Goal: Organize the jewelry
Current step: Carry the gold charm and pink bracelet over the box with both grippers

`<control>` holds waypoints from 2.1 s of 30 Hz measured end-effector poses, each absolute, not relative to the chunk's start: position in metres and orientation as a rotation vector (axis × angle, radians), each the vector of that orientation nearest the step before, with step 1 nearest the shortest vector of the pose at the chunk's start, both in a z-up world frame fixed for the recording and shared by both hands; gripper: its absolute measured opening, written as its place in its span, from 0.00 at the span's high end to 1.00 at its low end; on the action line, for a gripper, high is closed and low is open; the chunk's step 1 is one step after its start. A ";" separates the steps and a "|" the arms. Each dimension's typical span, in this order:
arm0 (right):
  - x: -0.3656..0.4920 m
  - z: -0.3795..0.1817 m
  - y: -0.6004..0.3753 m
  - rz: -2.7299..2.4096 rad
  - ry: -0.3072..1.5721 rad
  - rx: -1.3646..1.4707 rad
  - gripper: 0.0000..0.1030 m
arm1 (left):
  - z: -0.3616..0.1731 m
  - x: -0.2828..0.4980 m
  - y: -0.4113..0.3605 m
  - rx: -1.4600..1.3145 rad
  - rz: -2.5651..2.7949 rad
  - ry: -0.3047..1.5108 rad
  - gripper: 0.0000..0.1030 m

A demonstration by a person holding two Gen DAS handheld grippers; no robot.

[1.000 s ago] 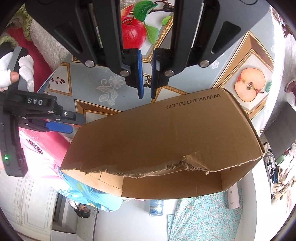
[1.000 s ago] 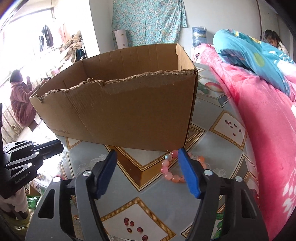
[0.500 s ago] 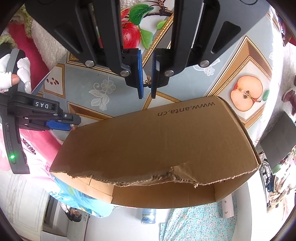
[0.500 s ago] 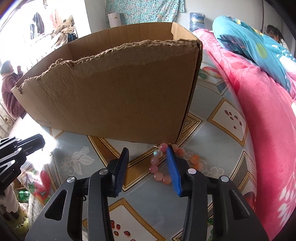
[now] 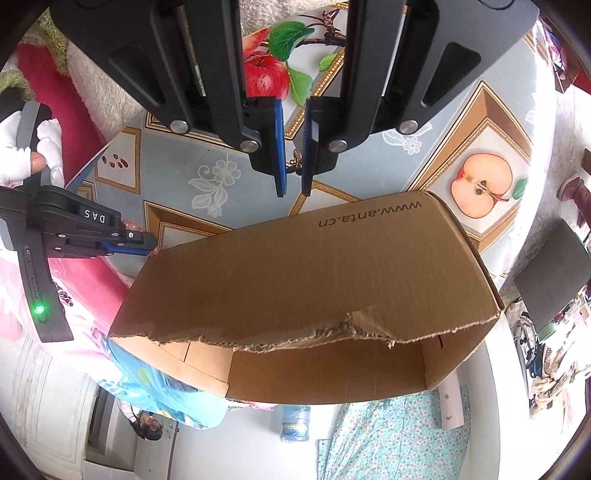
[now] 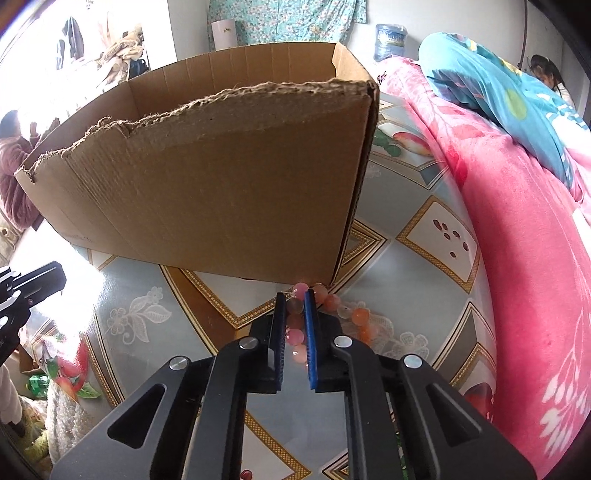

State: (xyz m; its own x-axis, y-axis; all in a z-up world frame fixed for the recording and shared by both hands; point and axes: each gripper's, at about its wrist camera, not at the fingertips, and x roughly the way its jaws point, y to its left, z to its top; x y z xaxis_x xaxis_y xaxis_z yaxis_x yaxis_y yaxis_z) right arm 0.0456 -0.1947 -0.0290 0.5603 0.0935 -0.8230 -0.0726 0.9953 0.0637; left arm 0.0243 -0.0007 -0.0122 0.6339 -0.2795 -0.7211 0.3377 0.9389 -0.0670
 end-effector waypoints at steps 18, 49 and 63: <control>0.031 -0.005 -0.243 0.177 0.915 0.343 0.90 | 0.001 0.012 0.001 0.087 -0.335 0.781 0.93; 0.133 0.129 -0.252 0.486 0.736 0.479 0.90 | 0.100 0.158 0.008 0.000 -0.476 0.820 0.93; 0.185 0.095 -0.230 0.567 0.904 0.479 0.90 | 0.033 0.285 -0.011 0.082 -0.322 1.177 0.79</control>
